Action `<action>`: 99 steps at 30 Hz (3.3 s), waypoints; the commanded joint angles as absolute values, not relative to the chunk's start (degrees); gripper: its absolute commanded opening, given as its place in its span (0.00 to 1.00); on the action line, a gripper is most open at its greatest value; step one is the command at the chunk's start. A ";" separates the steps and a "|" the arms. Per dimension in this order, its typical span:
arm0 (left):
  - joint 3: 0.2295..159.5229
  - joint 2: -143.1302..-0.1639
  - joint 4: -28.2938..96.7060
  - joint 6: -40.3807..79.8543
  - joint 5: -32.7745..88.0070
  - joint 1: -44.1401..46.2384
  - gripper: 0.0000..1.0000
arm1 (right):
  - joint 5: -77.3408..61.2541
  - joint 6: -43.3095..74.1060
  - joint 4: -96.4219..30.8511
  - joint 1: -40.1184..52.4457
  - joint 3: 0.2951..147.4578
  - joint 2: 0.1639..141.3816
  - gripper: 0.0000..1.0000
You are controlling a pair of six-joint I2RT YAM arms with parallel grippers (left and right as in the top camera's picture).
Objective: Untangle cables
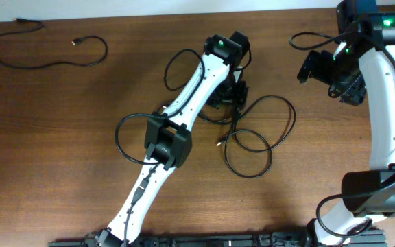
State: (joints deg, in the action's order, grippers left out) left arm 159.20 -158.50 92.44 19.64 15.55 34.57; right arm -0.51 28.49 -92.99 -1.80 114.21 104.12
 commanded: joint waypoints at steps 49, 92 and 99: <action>179.35 -123.31 81.97 33.87 -12.49 -0.05 0.00 | -0.84 28.56 -92.97 -1.91 114.54 103.46 0.98; 115.20 -132.46 51.68 29.67 -14.37 -29.74 0.04 | -0.84 28.56 -92.97 -1.91 114.54 103.46 0.98; 115.20 -135.59 48.29 20.23 -14.35 -29.34 0.01 | -0.84 28.56 -92.97 -1.91 114.54 103.46 0.98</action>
